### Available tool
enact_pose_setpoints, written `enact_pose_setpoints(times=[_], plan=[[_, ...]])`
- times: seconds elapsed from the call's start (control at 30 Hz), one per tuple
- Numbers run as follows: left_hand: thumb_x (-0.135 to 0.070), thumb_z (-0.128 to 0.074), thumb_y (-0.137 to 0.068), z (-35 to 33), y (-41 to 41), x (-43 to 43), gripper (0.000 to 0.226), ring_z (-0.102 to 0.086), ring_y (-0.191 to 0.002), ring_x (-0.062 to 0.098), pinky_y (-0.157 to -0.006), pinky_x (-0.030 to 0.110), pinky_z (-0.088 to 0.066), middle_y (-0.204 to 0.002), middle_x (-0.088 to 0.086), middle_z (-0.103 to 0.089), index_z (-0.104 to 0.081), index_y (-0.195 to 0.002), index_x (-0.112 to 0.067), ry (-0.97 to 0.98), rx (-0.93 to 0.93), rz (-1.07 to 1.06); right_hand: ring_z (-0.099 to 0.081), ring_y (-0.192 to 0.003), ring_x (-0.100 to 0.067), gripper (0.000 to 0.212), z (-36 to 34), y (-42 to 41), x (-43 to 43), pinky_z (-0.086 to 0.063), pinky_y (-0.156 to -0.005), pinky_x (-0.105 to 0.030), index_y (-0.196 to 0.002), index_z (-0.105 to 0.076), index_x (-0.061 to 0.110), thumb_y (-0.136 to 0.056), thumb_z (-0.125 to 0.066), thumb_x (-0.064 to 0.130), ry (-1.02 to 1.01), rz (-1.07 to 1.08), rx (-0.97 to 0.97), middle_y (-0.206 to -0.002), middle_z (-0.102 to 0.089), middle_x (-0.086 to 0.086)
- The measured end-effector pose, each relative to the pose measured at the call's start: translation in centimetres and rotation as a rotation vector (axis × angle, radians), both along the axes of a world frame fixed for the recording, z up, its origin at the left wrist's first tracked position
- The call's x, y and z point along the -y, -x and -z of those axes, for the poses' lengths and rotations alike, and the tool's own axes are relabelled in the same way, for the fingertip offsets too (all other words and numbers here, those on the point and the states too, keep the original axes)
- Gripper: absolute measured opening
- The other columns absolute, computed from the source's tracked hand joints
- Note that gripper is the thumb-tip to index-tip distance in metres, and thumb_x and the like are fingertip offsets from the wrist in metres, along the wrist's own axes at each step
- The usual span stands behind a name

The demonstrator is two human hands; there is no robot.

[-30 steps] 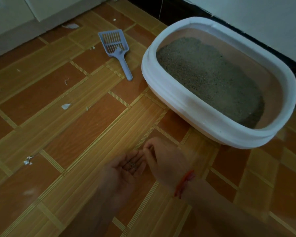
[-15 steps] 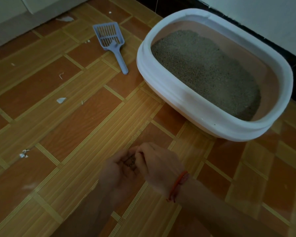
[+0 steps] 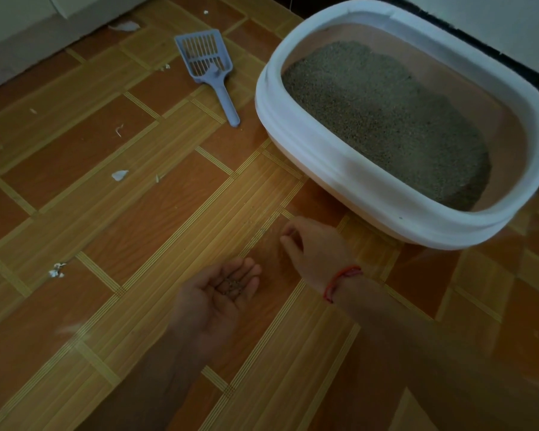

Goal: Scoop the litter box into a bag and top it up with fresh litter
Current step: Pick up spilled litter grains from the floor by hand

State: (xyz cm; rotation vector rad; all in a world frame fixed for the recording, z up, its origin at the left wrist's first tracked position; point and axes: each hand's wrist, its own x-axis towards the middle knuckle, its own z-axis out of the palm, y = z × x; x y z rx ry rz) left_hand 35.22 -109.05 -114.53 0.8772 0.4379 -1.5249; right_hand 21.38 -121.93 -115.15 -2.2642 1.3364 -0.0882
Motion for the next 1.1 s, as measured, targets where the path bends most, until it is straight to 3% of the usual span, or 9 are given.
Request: enact_pose_setpoints(times=[0.23,0.53,0.9,1.1], plan=[[-0.013,-0.052,-0.086,-0.6,-0.4,0.0,0.029,-0.071,-0.098,0.033,-0.084,0.041,-0.058,-0.100,0.022,-0.072,-0.074,-0.080,0.005,-0.074,0.053,0.026,-0.056,-0.083,-0.012,0.007,0.3,-1.5,1.1,-0.052,-0.074,-0.034,-0.094,-0.059,0.030,-0.095,-0.053,0.034,-0.018,-0.027,-0.007,-0.088,-0.059,0.010],[-0.014,-0.044,-0.098,-0.7,-0.7,0.0,0.032,-0.072,-0.097,0.033,-0.084,0.042,-0.058,-0.100,0.022,-0.072,-0.068,-0.091,0.007,-0.094,0.067,0.017,-0.054,-0.074,-0.013,0.014,0.4,-2.1,1.1,-0.050,-0.065,-0.032,-0.084,-0.058,0.026,-0.095,-0.051,0.028,0.047,-0.052,-0.056,-0.080,-0.055,0.007],[-0.015,-0.043,-0.099,-0.9,-0.6,0.0,0.033,-0.073,-0.094,0.032,-0.083,0.041,-0.058,-0.099,0.021,-0.072,-0.067,-0.092,0.006,-0.111,0.068,0.011,-0.056,-0.070,-0.019,0.017,-0.1,-3.1,1.2,-0.054,-0.066,-0.041,-0.085,-0.053,0.018,-0.095,-0.042,0.025,0.071,-0.116,-0.150,-0.081,-0.056,0.003],[-0.015,-0.045,-0.097,-0.4,-0.4,-0.1,0.032,-0.072,-0.095,0.032,-0.083,0.040,-0.058,-0.100,0.022,-0.072,-0.069,-0.091,0.006,-0.096,0.074,-0.011,-0.055,-0.072,-0.011,0.014,-1.4,-2.2,-1.3,-0.051,-0.065,-0.031,-0.085,-0.057,0.023,-0.094,-0.049,0.029,0.020,-0.082,0.054,-0.081,-0.058,0.008]])
